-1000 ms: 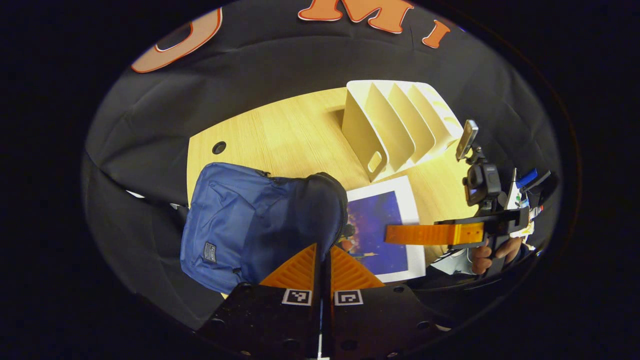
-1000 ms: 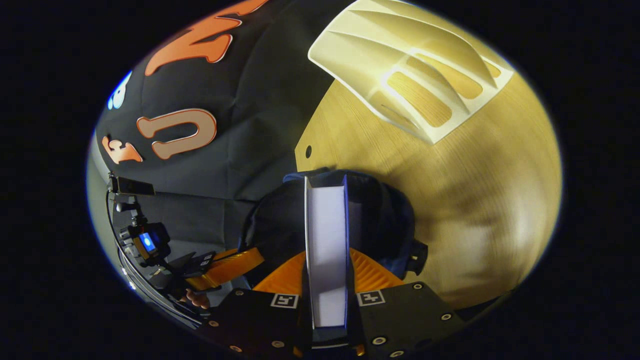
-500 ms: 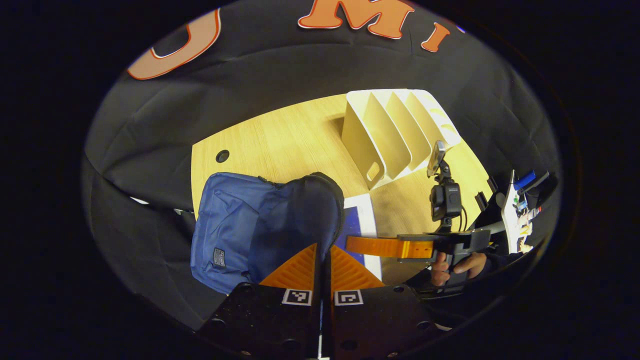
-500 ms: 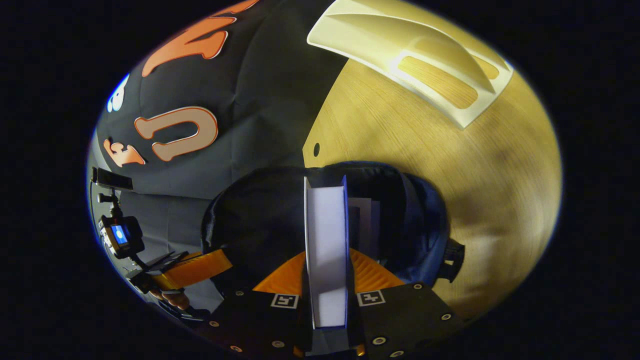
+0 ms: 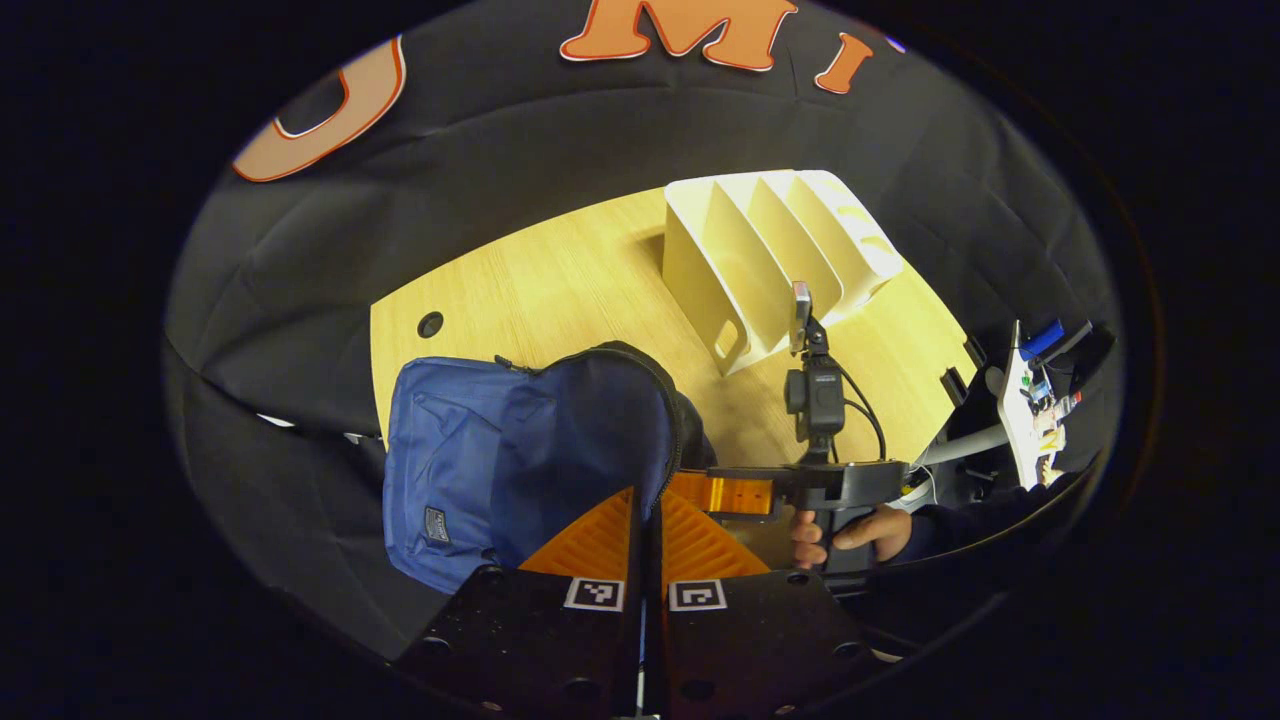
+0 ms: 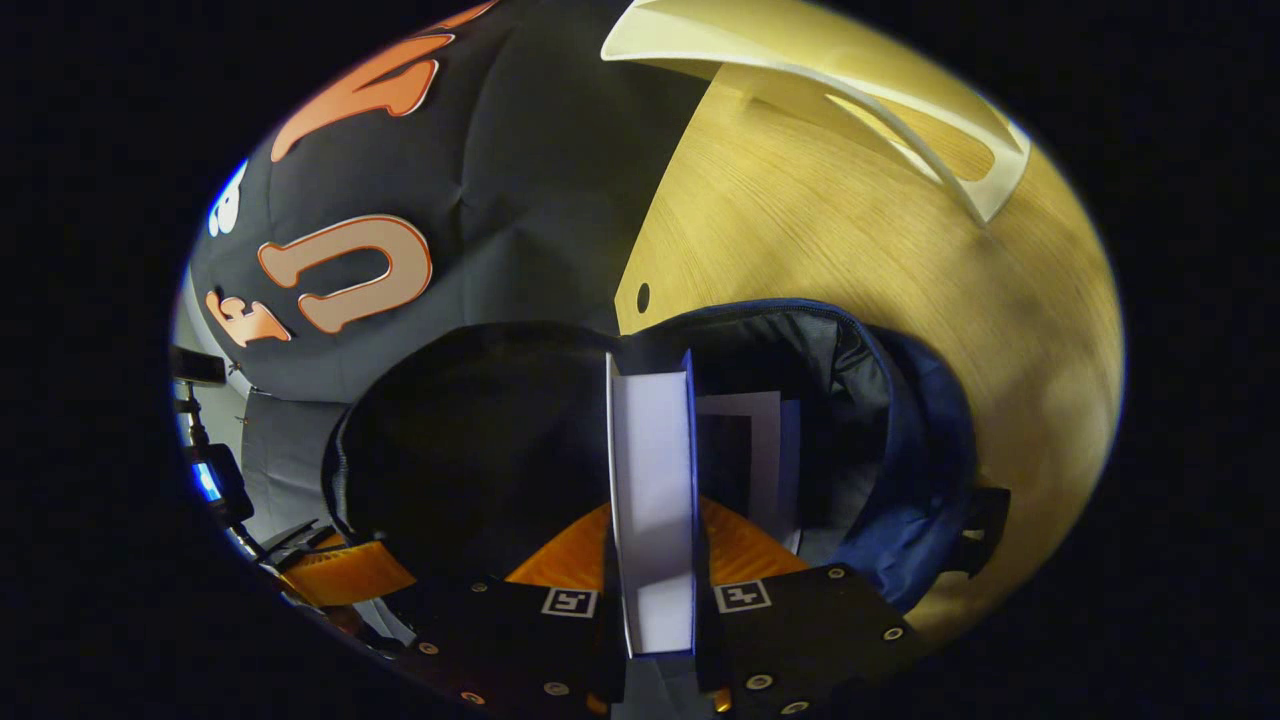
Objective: Open the schoolbag, grab two books from the bookshelf and put them into the schoolbag.
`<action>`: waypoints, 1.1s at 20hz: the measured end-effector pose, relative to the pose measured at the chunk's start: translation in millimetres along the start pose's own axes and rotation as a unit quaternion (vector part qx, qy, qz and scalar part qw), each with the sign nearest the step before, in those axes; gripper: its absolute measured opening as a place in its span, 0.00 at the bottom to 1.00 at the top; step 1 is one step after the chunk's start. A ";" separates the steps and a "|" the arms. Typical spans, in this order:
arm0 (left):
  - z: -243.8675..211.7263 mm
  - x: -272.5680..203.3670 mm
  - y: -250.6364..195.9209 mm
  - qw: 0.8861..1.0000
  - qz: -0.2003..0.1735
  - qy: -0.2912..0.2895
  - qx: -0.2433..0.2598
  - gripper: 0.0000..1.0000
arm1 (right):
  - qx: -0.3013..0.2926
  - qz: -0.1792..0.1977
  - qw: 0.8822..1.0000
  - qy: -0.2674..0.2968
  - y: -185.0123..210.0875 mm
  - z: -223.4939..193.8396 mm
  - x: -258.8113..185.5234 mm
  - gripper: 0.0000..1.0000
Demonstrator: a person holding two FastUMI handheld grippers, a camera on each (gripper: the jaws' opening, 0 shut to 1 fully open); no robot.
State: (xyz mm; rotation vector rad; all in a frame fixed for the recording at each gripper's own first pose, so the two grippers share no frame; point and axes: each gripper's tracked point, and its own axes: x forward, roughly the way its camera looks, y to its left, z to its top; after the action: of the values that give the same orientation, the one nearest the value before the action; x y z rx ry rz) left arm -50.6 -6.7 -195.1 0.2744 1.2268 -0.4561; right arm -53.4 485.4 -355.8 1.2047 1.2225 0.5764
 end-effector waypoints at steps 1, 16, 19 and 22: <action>0.6 -0.6 -5.5 1.000 -0.002 0.001 0.004 0.02 | 0.002 0.002 1.000 0.000 0.4 -1.2 0.9 0.28; 0.9 -4.9 -34.3 0.999 -0.005 -0.010 -0.039 0.02 | -0.014 -0.104 0.993 0.054 -21.9 -14.6 11.7 0.56; 0.8 -6.4 -28.8 0.999 0.004 -0.018 -0.047 0.03 | -0.042 -0.124 0.987 0.090 -16.9 -22.4 -7.4 0.84; 3.6 -5.3 -29.7 0.998 0.005 -0.028 -0.064 0.02 | -0.079 -0.135 0.982 0.106 -7.9 -19.3 -28.5 0.95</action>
State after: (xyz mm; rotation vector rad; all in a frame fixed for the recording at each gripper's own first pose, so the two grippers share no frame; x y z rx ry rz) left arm -63.1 -33.4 -187.7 0.1576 1.1948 -0.3713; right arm -81.9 465.5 -349.7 0.8411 1.4642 0.5961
